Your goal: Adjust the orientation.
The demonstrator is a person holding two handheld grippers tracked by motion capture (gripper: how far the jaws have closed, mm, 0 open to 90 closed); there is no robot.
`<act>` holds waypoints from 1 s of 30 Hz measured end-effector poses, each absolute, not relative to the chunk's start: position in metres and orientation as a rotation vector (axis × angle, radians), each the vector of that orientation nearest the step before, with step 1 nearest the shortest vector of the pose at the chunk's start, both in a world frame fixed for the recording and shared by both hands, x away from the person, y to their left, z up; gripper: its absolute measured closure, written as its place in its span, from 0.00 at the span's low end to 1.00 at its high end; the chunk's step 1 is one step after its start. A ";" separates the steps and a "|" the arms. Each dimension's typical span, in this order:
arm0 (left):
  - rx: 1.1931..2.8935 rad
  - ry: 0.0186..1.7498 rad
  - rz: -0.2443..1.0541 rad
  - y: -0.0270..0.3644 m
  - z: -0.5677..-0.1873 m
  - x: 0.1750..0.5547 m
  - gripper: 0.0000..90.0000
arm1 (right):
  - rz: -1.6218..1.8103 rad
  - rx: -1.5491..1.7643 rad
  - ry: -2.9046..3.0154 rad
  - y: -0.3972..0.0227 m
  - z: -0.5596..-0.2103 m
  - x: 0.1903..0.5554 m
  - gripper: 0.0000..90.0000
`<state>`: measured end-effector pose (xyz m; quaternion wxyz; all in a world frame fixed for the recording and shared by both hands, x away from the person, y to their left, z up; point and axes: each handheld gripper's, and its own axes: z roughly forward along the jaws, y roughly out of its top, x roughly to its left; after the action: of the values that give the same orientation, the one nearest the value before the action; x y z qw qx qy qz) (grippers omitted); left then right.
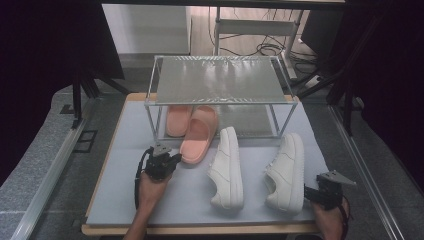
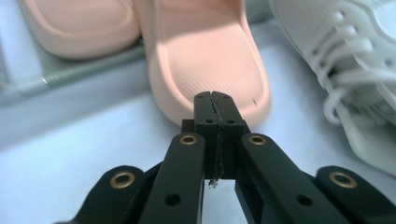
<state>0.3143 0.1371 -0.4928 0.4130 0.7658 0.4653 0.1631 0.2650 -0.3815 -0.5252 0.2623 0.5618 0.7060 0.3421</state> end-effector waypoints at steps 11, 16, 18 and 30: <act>1.991 1.162 0.389 0.124 -0.510 0.309 0.99 | 0.925 1.521 1.909 -0.381 -0.525 0.265 0.23; 1.991 1.158 0.378 0.118 -0.512 0.314 0.99 | 0.926 1.521 1.910 -0.381 -0.525 0.265 0.23; 1.995 1.151 0.381 0.115 -0.512 0.316 0.99 | 0.926 1.521 1.910 -0.381 -0.525 0.265 0.23; 1.959 1.145 0.393 0.104 -0.508 0.332 0.98 | 0.926 1.519 1.911 -0.382 -0.525 0.265 0.23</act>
<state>0.3321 0.1039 -0.5076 0.4072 0.7770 0.4540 0.1560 0.2650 -0.3815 -0.5252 0.2624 0.5616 0.7062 0.3421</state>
